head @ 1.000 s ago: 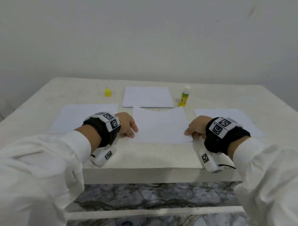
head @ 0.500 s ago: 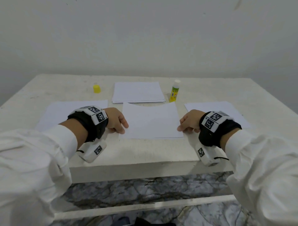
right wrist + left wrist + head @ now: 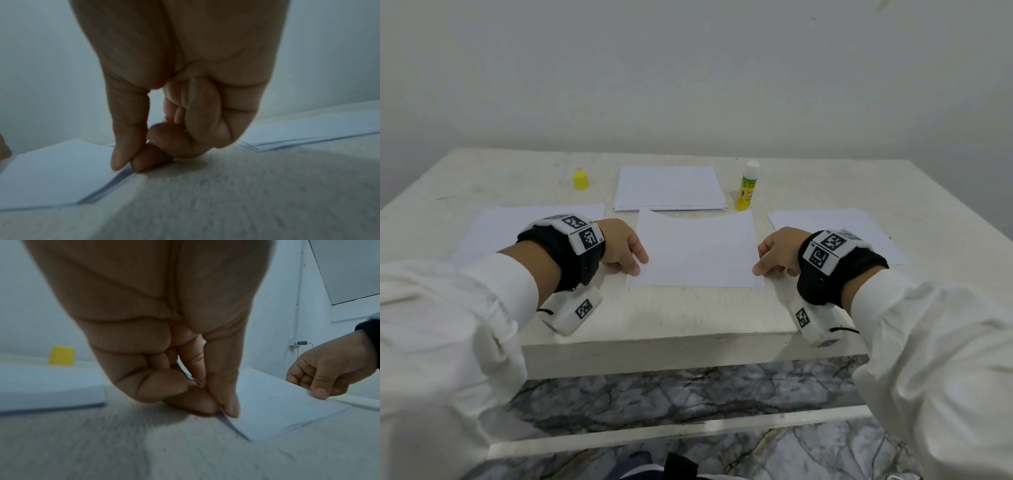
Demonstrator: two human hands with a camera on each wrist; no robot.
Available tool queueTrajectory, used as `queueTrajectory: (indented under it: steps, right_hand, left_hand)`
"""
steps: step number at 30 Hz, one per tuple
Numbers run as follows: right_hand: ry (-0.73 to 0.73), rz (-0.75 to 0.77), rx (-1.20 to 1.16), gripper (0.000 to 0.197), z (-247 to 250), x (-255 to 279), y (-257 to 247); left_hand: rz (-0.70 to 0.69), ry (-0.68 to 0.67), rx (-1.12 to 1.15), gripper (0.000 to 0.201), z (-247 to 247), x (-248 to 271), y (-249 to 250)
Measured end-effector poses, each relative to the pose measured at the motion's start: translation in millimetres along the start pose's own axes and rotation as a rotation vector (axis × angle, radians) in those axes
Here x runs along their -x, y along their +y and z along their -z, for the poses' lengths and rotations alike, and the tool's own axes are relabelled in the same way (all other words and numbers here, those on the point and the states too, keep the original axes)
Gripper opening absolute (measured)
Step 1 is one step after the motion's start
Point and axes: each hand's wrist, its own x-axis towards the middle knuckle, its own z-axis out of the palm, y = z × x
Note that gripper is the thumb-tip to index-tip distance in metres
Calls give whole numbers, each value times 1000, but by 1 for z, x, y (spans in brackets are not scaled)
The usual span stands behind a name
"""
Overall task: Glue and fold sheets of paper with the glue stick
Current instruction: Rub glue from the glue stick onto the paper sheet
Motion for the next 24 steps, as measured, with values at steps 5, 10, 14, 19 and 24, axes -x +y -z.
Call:
queueTrajectory:
  steps: [5, 10, 14, 19, 24]
  right_hand:
    - [4, -1, -10, 21, 0, 0, 1]
    - [-3, 1, 19, 18, 1, 0, 2]
    - [1, 5, 35, 17, 1, 0, 2]
    - [-4, 7, 64, 20, 1, 1, 1]
    - [8, 7, 71, 21, 0, 2, -1]
  left_hand:
    - [5, 2, 3, 19, 0, 0, -2]
    - [10, 0, 8, 19, 1, -2, -2]
    - [15, -7, 2, 19, 1, -4, -2]
    - [23, -12, 8, 20, 1, -6, -3]
    - [26, -1, 4, 20, 0, -5, -3]
